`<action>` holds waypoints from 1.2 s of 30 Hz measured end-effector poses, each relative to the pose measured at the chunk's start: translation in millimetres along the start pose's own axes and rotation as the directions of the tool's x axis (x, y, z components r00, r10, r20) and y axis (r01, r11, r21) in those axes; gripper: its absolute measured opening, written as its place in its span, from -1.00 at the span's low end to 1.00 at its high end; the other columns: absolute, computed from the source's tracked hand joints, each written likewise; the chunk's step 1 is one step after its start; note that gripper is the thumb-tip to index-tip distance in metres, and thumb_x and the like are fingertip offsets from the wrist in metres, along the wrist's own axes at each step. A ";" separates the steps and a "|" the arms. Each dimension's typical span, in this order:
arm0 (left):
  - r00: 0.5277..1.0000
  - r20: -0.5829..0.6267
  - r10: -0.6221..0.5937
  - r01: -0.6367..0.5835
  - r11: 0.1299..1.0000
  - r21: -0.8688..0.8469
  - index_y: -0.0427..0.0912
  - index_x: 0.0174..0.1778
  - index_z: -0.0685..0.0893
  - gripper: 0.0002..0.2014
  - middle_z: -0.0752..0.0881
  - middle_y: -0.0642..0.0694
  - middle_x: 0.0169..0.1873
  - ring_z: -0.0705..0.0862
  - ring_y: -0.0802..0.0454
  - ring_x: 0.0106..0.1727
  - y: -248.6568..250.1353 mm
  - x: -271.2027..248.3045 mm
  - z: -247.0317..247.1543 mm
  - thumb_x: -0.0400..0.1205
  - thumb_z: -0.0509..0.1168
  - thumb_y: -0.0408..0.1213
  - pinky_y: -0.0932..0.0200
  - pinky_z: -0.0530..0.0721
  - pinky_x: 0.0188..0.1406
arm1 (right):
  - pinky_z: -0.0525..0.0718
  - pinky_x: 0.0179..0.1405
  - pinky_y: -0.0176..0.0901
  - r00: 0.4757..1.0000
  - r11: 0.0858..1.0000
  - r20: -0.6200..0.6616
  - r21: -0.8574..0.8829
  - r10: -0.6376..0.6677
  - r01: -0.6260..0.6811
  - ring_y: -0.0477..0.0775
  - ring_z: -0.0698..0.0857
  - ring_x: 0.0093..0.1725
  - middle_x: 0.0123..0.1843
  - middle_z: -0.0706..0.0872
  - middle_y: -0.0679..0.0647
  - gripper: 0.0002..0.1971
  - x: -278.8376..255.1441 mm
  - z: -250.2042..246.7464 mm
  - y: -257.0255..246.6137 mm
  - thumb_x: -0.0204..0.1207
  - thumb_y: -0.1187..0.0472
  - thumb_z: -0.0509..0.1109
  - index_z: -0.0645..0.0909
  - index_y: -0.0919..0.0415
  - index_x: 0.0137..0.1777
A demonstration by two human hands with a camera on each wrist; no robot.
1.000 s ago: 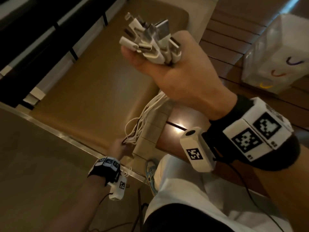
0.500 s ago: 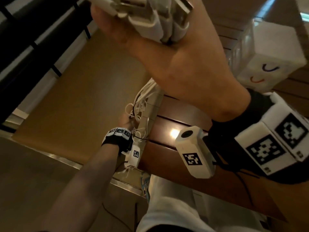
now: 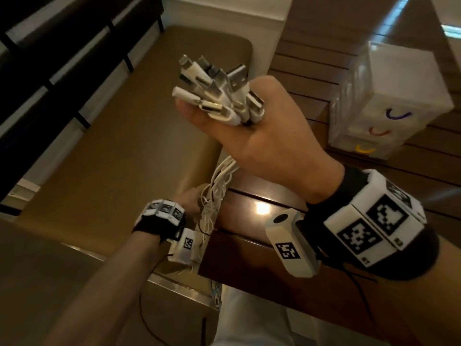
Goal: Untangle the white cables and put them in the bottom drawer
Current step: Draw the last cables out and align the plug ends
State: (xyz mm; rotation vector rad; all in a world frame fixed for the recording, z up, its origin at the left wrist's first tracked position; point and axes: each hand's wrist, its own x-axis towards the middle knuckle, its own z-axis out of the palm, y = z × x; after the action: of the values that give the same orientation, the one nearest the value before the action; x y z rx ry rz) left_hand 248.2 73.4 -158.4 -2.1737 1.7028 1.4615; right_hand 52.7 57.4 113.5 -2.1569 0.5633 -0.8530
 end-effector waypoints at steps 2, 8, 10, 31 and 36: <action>0.984 -0.016 0.176 -0.176 0.967 -0.182 -0.01 0.67 0.17 -0.09 0.37 -0.02 0.57 0.38 -0.10 0.58 11.6 -21.2 -36.7 0.42 0.41 -0.48 -0.06 0.50 0.46 | 0.46 -0.48 0.16 1.000 0.999 -0.008 0.019 0.030 -0.030 0.14 0.50 -0.55 -0.52 0.57 0.12 -0.62 -0.5 -2.9 5.1 0.65 0.17 0.39 0.63 0.38 -0.38; 0.674 -0.268 0.689 -0.657 0.393 -0.643 -0.02 0.34 0.62 -0.40 0.71 0.05 0.26 0.62 0.05 0.37 116.2 -129.4 -78.5 0.36 0.58 -0.09 0.15 0.58 0.35 | 0.48 -0.44 -0.14 0.993 0.980 -0.014 0.163 0.114 -0.110 0.11 0.54 -0.45 -0.44 0.58 0.22 -0.63 -1.9 -3.0 2.2 0.68 0.15 0.33 0.62 0.42 -0.28; 0.688 -0.226 0.690 -0.700 0.546 -0.461 0.04 0.08 0.72 -0.60 0.78 0.01 0.05 0.73 0.07 0.12 147.1 -133.3 -59.6 0.32 0.57 -0.10 0.19 0.65 0.11 | 0.43 -0.43 -0.13 0.994 0.976 -0.010 0.192 0.111 -0.107 0.14 0.47 -0.45 -0.45 0.53 0.18 -0.66 -3.2 -6.6 -0.7 0.69 0.18 0.32 0.61 0.33 -0.29; 0.790 -0.476 0.387 -0.214 0.901 0.377 -0.09 -0.60 0.48 -0.51 0.44 -0.03 -0.66 0.42 -0.09 -0.56 196.9 -103.8 -57.8 0.68 0.32 -0.07 0.04 0.33 -0.53 | 0.37 -0.44 -0.13 0.881 0.976 -0.449 -0.082 0.146 -0.203 -0.03 0.36 -0.47 -0.48 0.46 0.18 -0.56 -92.7 -168.0 7.3 0.67 0.03 0.34 0.60 0.38 -0.33; 0.770 -0.481 0.419 -0.150 0.851 0.503 0.05 -0.58 0.34 -0.54 0.63 -0.21 -0.47 0.63 -0.26 -0.30 259.6 -95.6 -14.1 0.65 0.30 -0.20 0.07 0.39 -0.38 | 0.36 -0.49 -0.26 0.879 0.959 -0.457 -0.163 0.136 -0.233 -0.10 0.40 -0.52 -0.60 0.46 -0.11 -0.55 -121.1 -197.4 8.9 0.65 -0.03 0.32 0.48 0.09 -0.47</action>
State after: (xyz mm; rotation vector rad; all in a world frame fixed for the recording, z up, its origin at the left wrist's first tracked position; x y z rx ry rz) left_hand 61.3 32.5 41.9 -2.2747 2.3531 0.3210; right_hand -173.2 32.6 158.9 -2.0518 1.1197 -1.2318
